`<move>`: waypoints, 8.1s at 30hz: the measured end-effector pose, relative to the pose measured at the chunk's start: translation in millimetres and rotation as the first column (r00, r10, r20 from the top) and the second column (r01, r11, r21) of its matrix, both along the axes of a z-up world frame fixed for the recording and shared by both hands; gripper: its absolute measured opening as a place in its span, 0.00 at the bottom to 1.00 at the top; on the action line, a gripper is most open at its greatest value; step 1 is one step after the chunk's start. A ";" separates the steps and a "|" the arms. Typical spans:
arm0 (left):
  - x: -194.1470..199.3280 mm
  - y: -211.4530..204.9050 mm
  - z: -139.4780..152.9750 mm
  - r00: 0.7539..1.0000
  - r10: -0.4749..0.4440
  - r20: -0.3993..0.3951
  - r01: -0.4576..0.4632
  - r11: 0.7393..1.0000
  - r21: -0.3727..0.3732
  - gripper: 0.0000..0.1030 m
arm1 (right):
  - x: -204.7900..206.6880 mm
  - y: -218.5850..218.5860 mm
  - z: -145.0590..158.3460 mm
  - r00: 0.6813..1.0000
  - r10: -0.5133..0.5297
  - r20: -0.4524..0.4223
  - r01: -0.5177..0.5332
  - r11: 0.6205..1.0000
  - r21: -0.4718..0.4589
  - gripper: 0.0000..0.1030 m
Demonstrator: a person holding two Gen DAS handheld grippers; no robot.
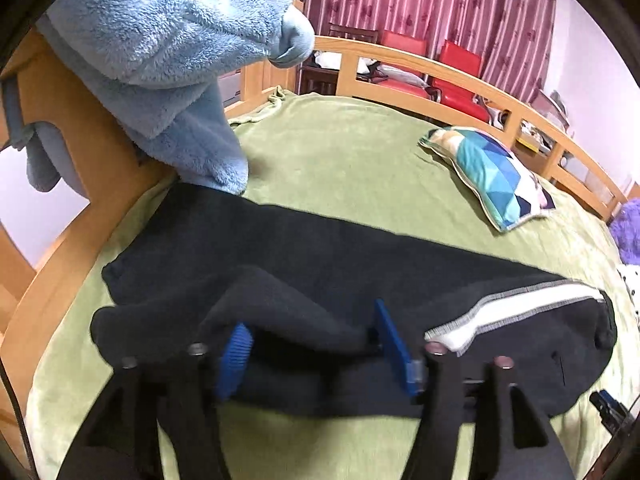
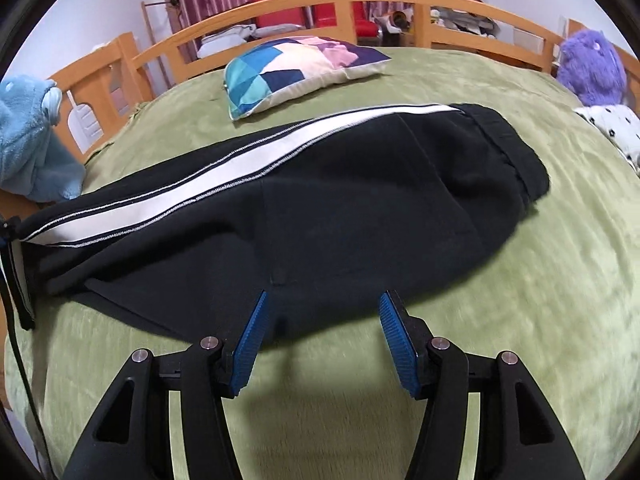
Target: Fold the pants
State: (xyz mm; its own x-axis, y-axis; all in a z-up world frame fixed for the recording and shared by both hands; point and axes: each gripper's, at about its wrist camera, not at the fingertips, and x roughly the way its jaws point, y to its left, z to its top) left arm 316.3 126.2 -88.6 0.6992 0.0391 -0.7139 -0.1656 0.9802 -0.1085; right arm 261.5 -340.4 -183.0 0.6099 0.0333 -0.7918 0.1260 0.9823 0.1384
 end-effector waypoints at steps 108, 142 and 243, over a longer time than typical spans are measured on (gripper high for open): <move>-80.2 -7.3 -141.9 0.984 -0.060 -0.167 -0.019 0.899 -0.437 0.53 | -191.5 -133.2 -52.2 0.864 -0.502 -0.029 0.486 0.820 0.301 0.49; -254.1 -114.1 -104.7 0.970 -0.183 -0.159 0.112 0.921 -0.373 0.10 | -221.3 -283.0 -16.3 0.871 -0.491 0.001 0.482 0.854 0.197 0.28; -59.4 -16.9 -34.1 0.988 -0.141 -0.056 0.148 0.980 0.133 0.20 | -143.3 -40.3 9.9 0.977 -0.207 -0.050 0.212 0.971 0.113 0.54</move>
State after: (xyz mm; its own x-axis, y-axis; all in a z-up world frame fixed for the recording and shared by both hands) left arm 256.9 109.3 -122.6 0.6713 0.0391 -0.7401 -0.0229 0.9992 0.0321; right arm 118.3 -380.7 -173.1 0.5833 0.0017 -0.8122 0.3346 0.9107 0.2422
